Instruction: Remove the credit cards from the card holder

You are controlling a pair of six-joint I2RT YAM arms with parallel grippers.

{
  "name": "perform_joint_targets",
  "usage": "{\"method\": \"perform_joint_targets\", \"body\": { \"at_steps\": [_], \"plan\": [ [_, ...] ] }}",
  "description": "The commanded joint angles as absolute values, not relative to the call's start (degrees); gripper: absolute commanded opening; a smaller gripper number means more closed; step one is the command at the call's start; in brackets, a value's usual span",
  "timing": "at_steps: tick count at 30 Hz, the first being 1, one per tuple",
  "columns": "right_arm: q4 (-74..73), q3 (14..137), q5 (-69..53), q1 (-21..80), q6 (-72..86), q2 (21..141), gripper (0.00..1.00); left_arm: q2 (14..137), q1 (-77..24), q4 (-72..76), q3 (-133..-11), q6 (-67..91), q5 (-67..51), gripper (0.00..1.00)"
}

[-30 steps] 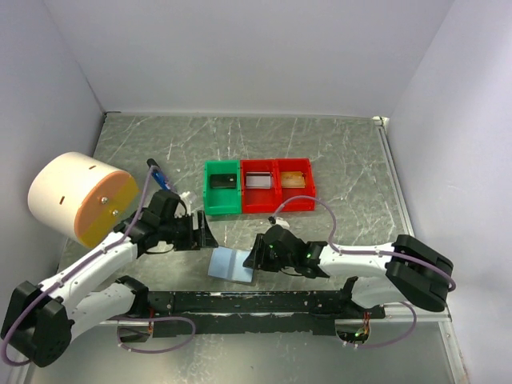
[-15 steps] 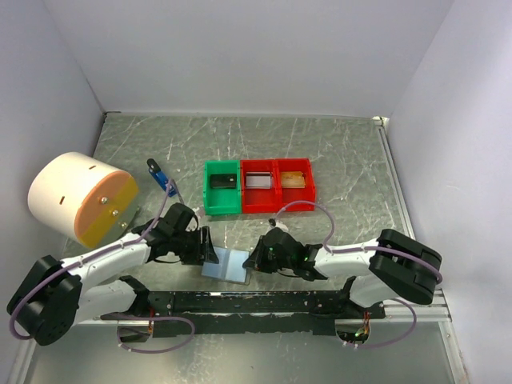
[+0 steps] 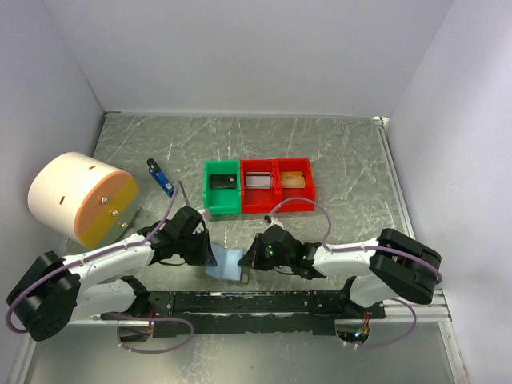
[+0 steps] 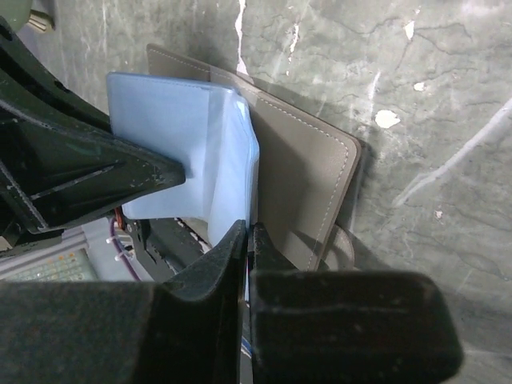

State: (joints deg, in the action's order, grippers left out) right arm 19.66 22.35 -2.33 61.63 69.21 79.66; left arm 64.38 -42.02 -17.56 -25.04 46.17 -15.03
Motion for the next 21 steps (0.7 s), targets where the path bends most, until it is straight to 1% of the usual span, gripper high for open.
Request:
{"method": "perform_joint_targets", "body": {
  "at_steps": [1,4,5,7,9,14,17,19,21],
  "plan": [
    [19.2,24.6,-1.9,62.0,67.3,79.3,0.0,66.0,-43.9,-19.7,-28.8,46.8,-9.0,0.16],
    [2.4,30.4,5.1,62.7,65.3,78.9,0.0,68.0,-45.3,-22.4,-30.1,46.8,-5.2,0.08],
    [-2.4,33.3,8.0,62.9,64.4,79.4,0.0,68.7,-45.7,-23.1,-30.5,46.9,-4.2,0.07],
    [-8.4,36.4,10.2,62.9,62.3,80.4,0.0,70.2,-47.0,-23.3,-31.0,47.2,-3.0,0.07],
    [-10.2,38.2,9.9,63.0,60.2,81.0,0.0,71.8,-48.3,-22.3,-31.5,47.5,-2.9,0.07],
    [-10.3,39.5,10.8,64.3,57.3,78.7,0.0,73.6,-52.5,-21.4,-33.6,49.6,-0.8,0.07],
    [-2.9,35.7,6.5,63.7,57.4,75.6,0.0,72.6,-53.0,-19.6,-33.2,50.6,-1.0,0.07],
    [4.7,32.7,0.0,62.2,58.2,75.6,0.0,71.5,-53.1,-17.7,-32.6,50.8,-2.2,0.07],
    [10.5,30.2,-2.9,62.0,60.3,76.0,0.0,70.8,-53.2,-16.3,-32.1,51.1,-2.8,0.07]
  ]
}}
